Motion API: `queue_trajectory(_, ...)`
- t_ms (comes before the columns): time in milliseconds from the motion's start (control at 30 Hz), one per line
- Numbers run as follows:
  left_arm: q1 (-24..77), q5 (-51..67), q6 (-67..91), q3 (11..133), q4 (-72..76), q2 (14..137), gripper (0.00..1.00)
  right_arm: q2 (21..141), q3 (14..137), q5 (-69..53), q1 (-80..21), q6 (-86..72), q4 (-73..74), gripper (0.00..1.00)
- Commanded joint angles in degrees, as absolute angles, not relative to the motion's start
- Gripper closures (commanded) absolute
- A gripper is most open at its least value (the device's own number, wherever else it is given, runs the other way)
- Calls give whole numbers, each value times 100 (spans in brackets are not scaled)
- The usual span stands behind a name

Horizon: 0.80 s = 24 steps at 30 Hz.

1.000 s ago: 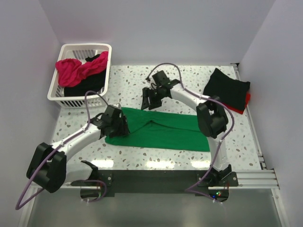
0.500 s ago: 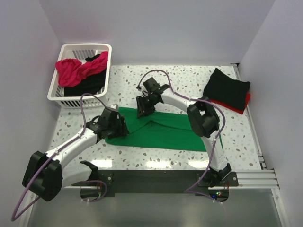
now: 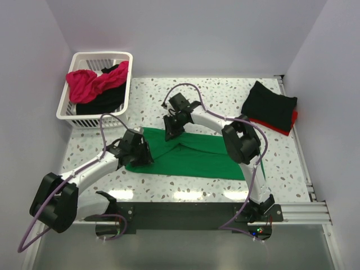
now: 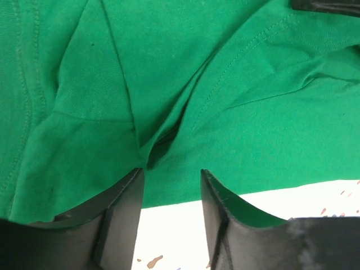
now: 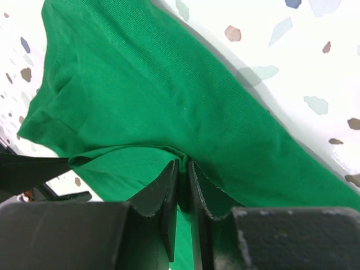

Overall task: Fold and stack the t-shirts
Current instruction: Fold the tshirt

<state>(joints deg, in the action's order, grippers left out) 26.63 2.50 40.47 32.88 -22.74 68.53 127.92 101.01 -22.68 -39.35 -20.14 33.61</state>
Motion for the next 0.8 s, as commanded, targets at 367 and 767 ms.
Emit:
queue_trajectory(367,2646,228,3946,3331,-1758,7049,77,11857,9853,-2021,-4008,-1846,3401,88)
queue_trajectory(767,2663,308,3841,3445,-2153,6557,100,11584,9133,-2197,-4087,-1740,3287,87)
